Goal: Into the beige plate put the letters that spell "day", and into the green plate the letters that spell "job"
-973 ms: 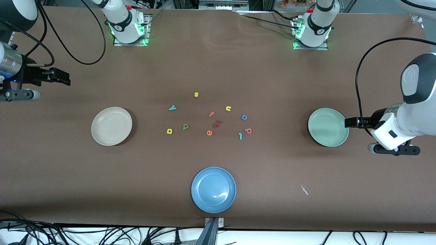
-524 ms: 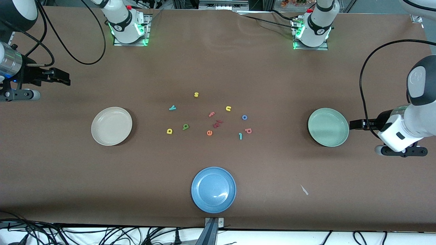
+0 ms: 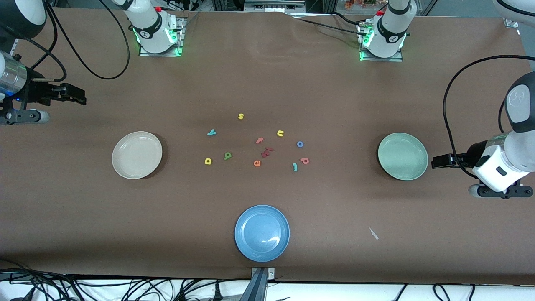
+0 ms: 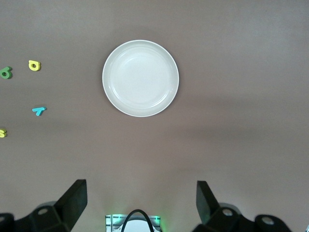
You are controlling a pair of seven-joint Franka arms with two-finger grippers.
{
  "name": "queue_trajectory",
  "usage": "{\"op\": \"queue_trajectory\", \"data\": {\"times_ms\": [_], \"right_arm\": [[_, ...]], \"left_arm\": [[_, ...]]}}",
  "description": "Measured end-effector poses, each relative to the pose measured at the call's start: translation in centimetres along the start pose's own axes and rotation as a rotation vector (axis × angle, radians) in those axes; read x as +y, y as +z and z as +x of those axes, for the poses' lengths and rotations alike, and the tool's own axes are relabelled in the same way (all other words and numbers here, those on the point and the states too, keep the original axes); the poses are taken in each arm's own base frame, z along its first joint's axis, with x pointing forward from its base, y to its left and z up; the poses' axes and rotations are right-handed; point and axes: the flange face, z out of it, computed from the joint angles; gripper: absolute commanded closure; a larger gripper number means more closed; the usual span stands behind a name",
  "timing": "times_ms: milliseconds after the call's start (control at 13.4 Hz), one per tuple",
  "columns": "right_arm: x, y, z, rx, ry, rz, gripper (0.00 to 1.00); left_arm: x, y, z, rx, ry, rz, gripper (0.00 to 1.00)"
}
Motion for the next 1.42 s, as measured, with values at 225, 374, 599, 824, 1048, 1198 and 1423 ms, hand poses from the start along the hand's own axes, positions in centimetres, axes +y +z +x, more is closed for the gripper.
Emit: {"op": "queue_trajectory", "data": {"times_ms": [225,374,599,824,1048,1198,1423], "right_arm": [[0.0,0.0,0.0,0.0,0.0,0.0,0.0],[0.04,0.0,0.0,0.0,0.001,0.0,0.0],[0.08,0.0,0.0,0.0,0.002,0.0,0.0],[0.08,0.01,0.0,0.0,0.002,0.0,0.0],[0.09,0.01,0.0,0.0,0.002,0.0,0.0],[0.09,0.01,0.0,0.0,0.002,0.0,0.0],[0.1,0.02,0.0,0.0,0.002,0.0,0.0]], "left_arm": [[0.01,0.06,0.1,0.01,0.009,0.0,0.04],[0.03,0.14,0.13,0.011,0.011,0.0,0.06],[0.09,0.32,0.16,0.011,0.014,-0.001,0.05],[-0.18,0.3,0.38,0.033,0.02,0.02,0.04],[-0.31,0.09,0.3,0.038,0.027,0.034,0.04],[-0.3,-0.12,0.24,0.054,0.033,0.05,0.04],[-0.14,-0.18,-0.56,0.116,0.038,0.053,0.0]]}}
